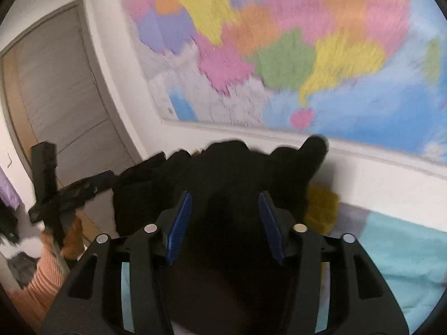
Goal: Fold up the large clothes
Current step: 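Carry the black coat bundle with both grippers over the mustard garment stack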
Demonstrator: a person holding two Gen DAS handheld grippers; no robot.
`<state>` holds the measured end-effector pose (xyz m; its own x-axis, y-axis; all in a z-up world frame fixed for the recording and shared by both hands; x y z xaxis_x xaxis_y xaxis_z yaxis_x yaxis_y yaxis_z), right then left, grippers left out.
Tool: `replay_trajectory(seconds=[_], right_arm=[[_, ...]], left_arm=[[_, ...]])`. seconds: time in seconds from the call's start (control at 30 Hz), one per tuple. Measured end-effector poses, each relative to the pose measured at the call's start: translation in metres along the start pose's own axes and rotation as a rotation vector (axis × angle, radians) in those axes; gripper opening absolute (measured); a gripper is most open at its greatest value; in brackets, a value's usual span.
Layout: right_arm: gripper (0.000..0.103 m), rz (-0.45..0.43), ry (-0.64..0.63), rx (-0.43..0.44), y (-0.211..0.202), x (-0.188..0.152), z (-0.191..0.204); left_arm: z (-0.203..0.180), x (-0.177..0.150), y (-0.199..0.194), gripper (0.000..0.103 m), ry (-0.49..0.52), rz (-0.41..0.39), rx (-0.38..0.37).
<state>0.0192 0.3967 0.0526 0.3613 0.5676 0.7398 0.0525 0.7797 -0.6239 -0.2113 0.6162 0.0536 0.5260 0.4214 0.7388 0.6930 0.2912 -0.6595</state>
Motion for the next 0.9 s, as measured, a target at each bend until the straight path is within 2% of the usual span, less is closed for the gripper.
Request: replay_trajectory(seconds=[0.1, 0.17, 0.23, 0.4, 0.47, 0.67, 0.8, 0.9], right_arm=[[0.041, 0.061, 0.041, -0.056, 0.034, 0.003, -0.024], [0.034, 0.096, 0.109, -0.035, 0.045, -0.004, -0.047], [0.032, 0.102, 0.181, -0.011, 0.049, -0.014, -0.064], [0.035, 0.079, 0.149, -0.032, 0.026, -0.023, -0.055], [0.047, 0.048, 0.167, -0.008, 0.010, -0.027, -0.053], [0.055, 0.000, 0.057, 0.010, -0.026, -0.044, -0.026], [0.056, -0.017, -0.048, 0.002, -0.037, -0.059, 0.001], [0.056, 0.012, -0.131, 0.002, -0.031, -0.070, 0.018]], left_arm=[[-0.012, -0.004, 0.035, 0.078, 0.014, 0.087, -0.010], [-0.013, -0.014, 0.057, 0.078, 0.031, 0.129, 0.006], [-0.014, -0.023, 0.063, 0.079, 0.044, 0.132, 0.008], [-0.019, -0.028, 0.043, 0.079, 0.053, 0.103, 0.034], [-0.022, -0.027, 0.034, 0.079, 0.040, 0.087, 0.043], [-0.037, -0.028, 0.015, 0.083, 0.042, 0.039, 0.073], [-0.049, -0.031, 0.012, 0.087, 0.062, 0.030, 0.097], [-0.055, -0.036, 0.015, 0.087, 0.070, 0.039, 0.101]])
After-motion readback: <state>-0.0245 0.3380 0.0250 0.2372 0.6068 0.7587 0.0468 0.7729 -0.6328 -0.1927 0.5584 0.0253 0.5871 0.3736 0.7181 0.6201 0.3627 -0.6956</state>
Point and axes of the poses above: each gripper's, at about its wrist camera, not at the fingertips, and y roughly the way its jaws point, z to its left, x to its top, the point moved 1 cm from there along y, roughly the way its jaws point, and after that the axes turned 11 degrees about z, right-handed, at the moved point
